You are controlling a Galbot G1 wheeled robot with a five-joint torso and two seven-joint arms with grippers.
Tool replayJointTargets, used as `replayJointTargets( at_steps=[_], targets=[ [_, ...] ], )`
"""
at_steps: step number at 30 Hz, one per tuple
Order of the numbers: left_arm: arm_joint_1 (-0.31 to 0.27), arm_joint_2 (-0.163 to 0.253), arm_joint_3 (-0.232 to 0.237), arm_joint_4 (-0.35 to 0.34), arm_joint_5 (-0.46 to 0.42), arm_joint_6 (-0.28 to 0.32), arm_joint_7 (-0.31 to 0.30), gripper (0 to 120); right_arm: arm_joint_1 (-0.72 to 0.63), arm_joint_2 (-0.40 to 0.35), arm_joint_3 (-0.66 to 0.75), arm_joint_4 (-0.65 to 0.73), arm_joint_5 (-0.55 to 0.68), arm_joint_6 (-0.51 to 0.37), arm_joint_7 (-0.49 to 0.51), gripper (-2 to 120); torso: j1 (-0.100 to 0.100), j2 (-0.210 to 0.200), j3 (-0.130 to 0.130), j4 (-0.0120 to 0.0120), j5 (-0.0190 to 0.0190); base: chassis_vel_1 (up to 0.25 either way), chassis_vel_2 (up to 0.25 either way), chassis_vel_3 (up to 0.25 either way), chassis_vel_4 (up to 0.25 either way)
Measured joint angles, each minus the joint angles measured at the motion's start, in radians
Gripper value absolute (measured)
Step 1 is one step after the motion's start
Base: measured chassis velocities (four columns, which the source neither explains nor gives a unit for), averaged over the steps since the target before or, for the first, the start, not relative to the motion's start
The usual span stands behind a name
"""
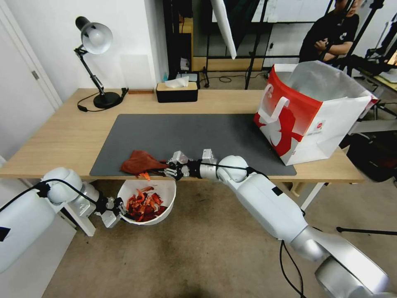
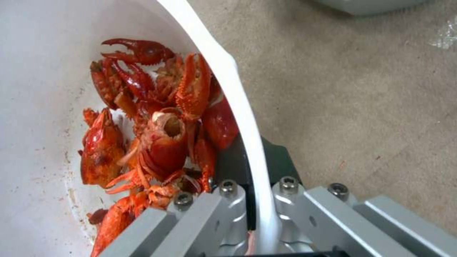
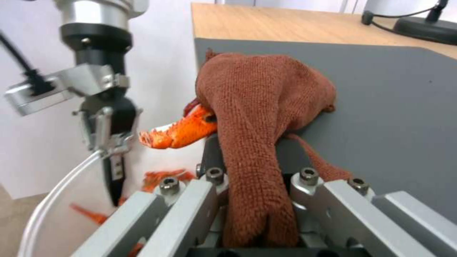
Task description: Sweep shrimp from table into container with towel, then put container into takeout bag.
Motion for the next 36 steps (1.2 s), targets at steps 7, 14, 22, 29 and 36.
replayJointTargets(
  at_steps=[7,14,22,29,36],
  targets=[
    [-0.001,0.012,0.0,-0.011,-0.004,0.007,0.0,0,-0.024,-0.048,-0.004,0.069,0.018,-0.01,-0.018,8,0.0,0.0,0.0,0.0,-0.0001,0.0,0.0,0.0,0.0],
    [0.001,0.016,0.0,-0.017,-0.005,0.011,0.0,0,-0.055,-0.078,-0.007,0.139,0.028,-0.02,-0.016,8,0.0,0.0,0.0,0.0001,-0.0001,0.0,0.0,0.0,0.0],
    [0.011,0.016,0.0,-0.026,-0.005,0.015,0.0,0,-0.093,-0.103,-0.003,0.202,0.044,-0.033,-0.011,8,0.0,0.0,0.0,0.0001,-0.0002,0.0,0.0,0.0,0.0],
    [0.013,0.016,0.0,-0.027,-0.004,0.017,0.0,0,-0.12,-0.116,0.006,0.248,0.108,-0.053,0.016,8,0.0,0.0,0.0,0.0001,-0.0002,0.0,0.0,0.0,0.0],
    [0.035,0.012,-0.025,-0.034,0.002,0.018,0.0,0,-0.156,-0.124,0.054,0.323,0.24,-0.055,0.126,8,0.0,0.0,0.0,0.0001,-0.0001,0.0,0.0,0.0,0.0]
  ],
)
